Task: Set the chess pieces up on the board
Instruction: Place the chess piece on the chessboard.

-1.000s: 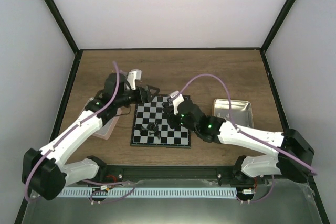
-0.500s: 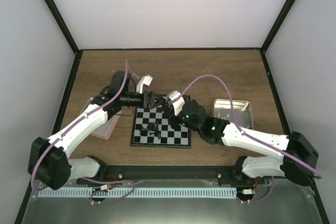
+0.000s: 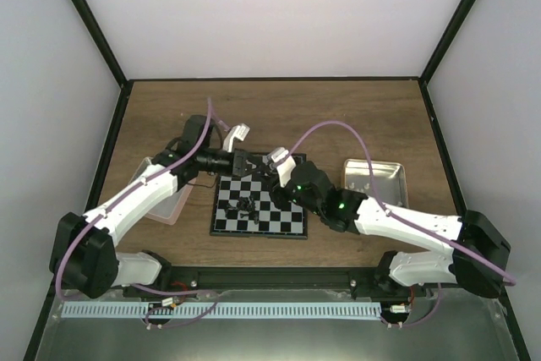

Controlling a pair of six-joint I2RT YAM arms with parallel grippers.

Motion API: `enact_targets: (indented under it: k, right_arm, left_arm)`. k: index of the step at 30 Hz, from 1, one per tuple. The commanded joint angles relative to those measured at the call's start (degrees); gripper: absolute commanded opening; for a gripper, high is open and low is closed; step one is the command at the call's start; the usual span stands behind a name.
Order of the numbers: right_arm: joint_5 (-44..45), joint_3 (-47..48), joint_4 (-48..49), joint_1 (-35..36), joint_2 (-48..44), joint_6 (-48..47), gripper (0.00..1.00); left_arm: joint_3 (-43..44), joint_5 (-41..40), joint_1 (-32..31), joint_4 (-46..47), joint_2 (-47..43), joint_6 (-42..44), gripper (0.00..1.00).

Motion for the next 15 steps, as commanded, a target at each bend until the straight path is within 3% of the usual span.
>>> enact_targets:
  k: [1,6,10,15]
  right_arm:
    - [-1.73,4.26,-2.06,-0.98,-1.68,5.71,0.34]
    - [-13.01,2.18,4.65,-7.75,-8.86,14.90,0.62]
    - [-18.60,-1.07,9.62,-12.62,-11.94,25.43,0.70]
    - [-21.63,-0.41,11.52,-15.41,-9.60,41.07,0.71]
  left_arm:
    - [0.41,-0.49,0.89,3.23,-1.17,-0.78,0.14]
    - [-3.26,-1.65,2.72,13.33,-5.08,-8.61,0.10]
    - [-6.40,-1.99,3.16,25.11,-7.84,-18.92,0.10]
    - [-8.18,-5.05,3.16,32.72,-9.42,-31.97,0.12]
